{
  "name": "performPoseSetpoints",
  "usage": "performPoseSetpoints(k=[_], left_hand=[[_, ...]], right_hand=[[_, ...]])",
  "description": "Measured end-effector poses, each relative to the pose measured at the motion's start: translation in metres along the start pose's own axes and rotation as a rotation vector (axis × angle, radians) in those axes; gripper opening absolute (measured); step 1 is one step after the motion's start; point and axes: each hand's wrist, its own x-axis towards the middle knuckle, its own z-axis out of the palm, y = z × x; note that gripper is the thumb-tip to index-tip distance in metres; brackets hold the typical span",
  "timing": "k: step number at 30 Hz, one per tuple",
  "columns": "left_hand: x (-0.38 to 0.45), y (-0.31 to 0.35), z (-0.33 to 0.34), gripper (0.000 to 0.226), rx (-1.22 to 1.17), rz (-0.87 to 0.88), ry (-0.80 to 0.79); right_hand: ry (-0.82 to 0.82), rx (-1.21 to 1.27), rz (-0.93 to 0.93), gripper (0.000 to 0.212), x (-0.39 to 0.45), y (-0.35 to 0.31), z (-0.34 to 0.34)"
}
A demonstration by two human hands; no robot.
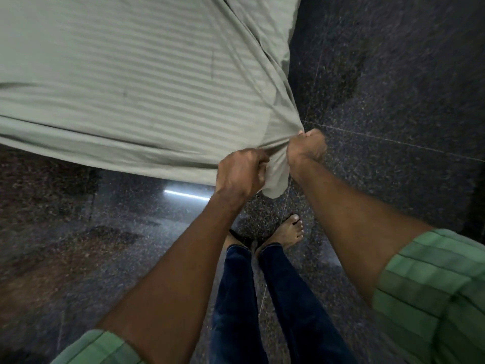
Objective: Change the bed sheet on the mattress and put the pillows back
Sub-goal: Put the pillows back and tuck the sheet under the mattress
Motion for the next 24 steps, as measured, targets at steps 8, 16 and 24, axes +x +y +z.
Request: performPoseSetpoints(k=[8, 16, 24], left_hand=[[-0.021, -0.011, 0.049, 0.048, 0.124, 0.099, -0.196], [-0.038, -0.016, 0.033, 0.019, -0.418, -0.208, 0.292], [-0.057, -0.014, 0.069, 0.088, -0.98, -1.262, 0.165]], right_hand=[[-0.54, 0.269, 0.183, 0.083, -0.028, 0.052, 0.008], [-0.884, 0.572, 0.608, 0.067, -0.098, 0.078, 0.009], [-0.38, 0.523, 0.47, 0.029, -0.088, 0.077, 0.015]])
